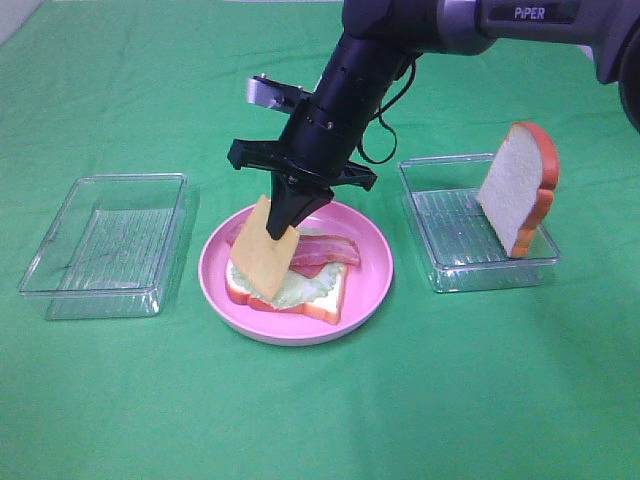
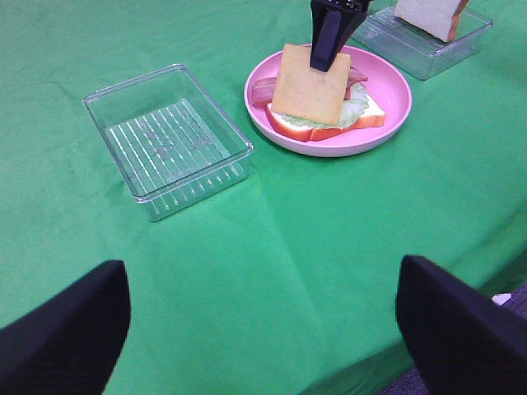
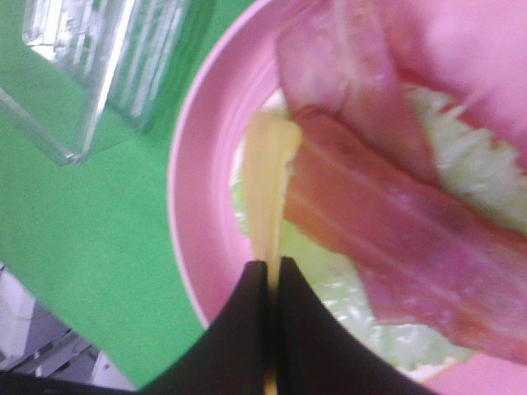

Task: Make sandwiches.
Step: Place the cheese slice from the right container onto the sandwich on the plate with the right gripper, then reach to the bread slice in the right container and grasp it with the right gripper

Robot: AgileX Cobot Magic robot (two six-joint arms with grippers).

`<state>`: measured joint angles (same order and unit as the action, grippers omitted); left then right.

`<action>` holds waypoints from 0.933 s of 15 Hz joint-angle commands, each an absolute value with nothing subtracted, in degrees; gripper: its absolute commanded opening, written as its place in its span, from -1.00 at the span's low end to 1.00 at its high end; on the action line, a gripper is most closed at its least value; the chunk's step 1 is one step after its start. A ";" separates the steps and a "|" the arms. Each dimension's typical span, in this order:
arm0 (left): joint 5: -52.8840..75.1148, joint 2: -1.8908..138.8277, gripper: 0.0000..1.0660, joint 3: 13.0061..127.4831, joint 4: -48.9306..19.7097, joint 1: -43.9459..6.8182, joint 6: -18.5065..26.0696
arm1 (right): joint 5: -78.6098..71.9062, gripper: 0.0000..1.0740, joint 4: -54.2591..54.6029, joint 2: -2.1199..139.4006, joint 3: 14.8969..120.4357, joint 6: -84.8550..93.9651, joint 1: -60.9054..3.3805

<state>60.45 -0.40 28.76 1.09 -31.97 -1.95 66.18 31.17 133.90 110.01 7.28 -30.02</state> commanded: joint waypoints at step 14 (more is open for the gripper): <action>59.93 -0.80 0.56 28.59 1.32 -32.03 -2.18 | 69.04 0.38 5.84 122.04 110.75 -3.67 -26.36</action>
<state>60.45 -0.40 28.76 1.09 -31.97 -1.95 68.07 7.22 122.73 110.52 -3.04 -26.87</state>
